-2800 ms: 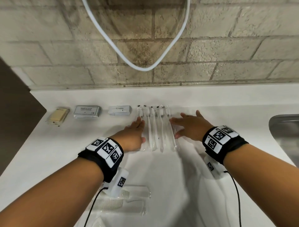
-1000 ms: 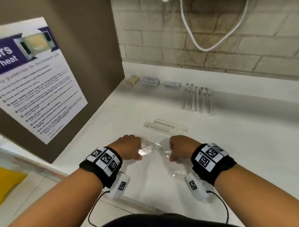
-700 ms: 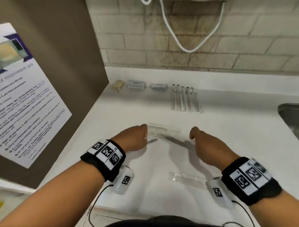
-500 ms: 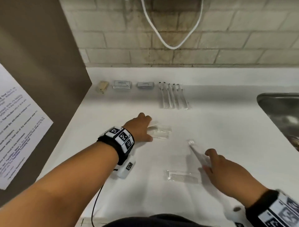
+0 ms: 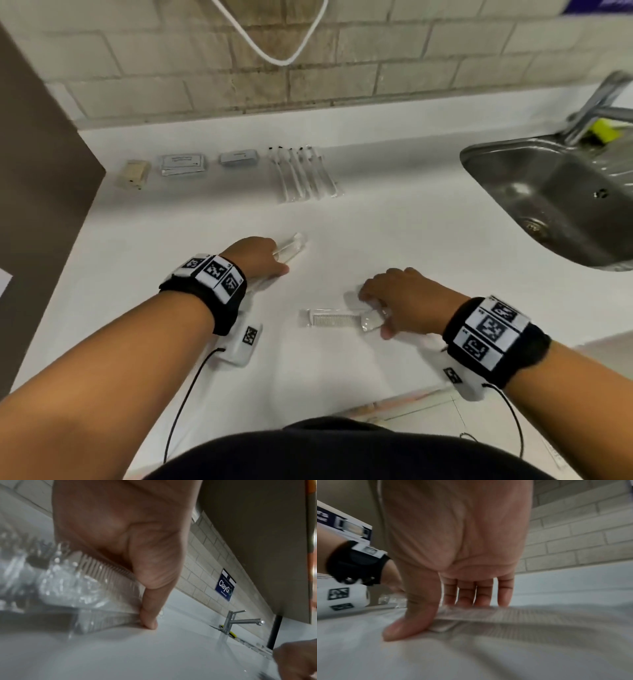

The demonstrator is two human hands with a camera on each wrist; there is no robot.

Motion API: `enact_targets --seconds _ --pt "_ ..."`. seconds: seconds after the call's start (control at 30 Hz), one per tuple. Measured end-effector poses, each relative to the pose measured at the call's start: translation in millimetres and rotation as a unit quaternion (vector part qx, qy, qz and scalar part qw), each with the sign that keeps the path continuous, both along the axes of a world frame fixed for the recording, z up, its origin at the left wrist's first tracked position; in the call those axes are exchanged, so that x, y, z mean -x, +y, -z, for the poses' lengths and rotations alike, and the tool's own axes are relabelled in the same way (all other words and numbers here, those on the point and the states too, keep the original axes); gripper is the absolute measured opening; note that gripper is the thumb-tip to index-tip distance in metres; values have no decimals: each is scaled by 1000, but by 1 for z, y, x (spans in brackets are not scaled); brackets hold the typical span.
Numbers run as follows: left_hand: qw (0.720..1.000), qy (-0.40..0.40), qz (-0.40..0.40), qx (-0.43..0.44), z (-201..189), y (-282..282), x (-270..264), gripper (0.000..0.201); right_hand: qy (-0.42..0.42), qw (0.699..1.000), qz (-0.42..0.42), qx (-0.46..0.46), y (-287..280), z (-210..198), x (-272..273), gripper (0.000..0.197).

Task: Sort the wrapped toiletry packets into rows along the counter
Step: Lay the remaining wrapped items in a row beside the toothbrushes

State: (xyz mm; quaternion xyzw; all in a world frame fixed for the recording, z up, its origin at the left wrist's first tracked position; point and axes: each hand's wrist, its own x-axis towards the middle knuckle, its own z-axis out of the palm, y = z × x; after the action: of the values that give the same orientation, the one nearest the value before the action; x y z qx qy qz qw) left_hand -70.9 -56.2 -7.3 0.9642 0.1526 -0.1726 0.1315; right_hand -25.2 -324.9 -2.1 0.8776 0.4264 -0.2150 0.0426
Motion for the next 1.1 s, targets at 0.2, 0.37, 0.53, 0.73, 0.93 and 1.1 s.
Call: enact_targets --seconds 0.2,0.37,0.53,0.73,0.93,1.1 --pt "981 -105 -92 135 1 -8 14 32 66 995 68 -4 6 9 2 22" --pt "856 -224 -201 420 -18 -30 4 29 191 915 247 -255 5 -8 -12 22" --pt "654 -272 -252 659 -45 -71 -35 14 342 732 298 -509 16 -36 -29 15" --pt "632 -271 -243 684 -56 -132 -92 36 349 742 274 -503 8 -48 -76 18" --pt "684 -233 -251 644 -42 -178 -159 77 463 717 240 -462 -17 -37 -159 42" --pt "701 -258 -258 613 -33 -196 -207 54 495 698 236 -460 -31 -34 -229 31"
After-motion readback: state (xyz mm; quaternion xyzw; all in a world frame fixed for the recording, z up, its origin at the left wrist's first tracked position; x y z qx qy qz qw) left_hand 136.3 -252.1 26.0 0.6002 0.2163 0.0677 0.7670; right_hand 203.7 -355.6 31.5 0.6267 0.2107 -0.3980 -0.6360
